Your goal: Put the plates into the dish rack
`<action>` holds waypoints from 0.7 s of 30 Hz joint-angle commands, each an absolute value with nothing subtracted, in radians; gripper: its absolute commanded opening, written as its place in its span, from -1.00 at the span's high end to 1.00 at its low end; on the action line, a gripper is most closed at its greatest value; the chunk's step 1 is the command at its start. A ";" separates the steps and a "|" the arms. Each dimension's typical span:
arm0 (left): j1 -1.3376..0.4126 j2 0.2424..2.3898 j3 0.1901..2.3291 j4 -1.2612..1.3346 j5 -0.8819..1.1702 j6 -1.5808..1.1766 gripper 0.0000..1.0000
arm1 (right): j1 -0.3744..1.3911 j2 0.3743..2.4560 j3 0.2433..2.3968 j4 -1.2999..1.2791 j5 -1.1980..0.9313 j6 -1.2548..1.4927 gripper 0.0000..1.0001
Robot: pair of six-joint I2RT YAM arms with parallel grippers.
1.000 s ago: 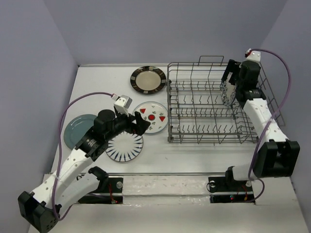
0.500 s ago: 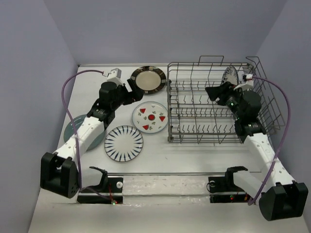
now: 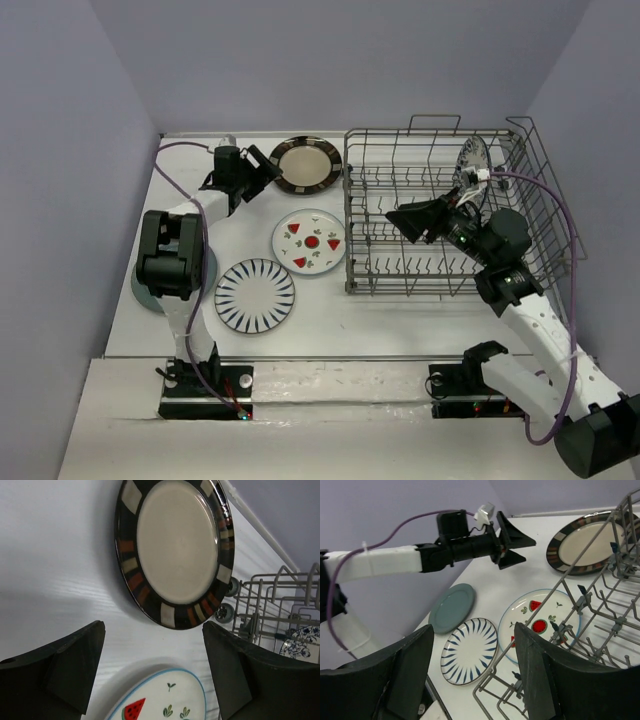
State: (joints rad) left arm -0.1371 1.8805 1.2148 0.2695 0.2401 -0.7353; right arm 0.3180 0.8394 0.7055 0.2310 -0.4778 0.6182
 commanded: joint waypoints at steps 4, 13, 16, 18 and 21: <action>-0.120 2.048 1.428 0.324 0.270 -0.772 -0.79 | 0.325 0.798 0.739 0.218 -0.523 0.581 -0.42; -0.120 2.238 1.591 0.313 0.295 -0.810 -0.65 | 0.325 0.860 0.749 0.218 -0.531 0.577 -0.42; -0.121 2.270 1.597 0.342 0.293 -0.844 -0.56 | 0.325 0.874 0.746 0.219 -0.525 0.580 -0.41; -0.121 2.289 1.598 0.362 0.293 -0.862 -0.54 | 0.325 0.885 0.750 0.221 -0.525 0.580 -0.41; -0.121 2.307 1.598 0.388 0.288 -0.877 -0.42 | 0.325 0.897 0.756 0.222 -0.525 0.580 -0.40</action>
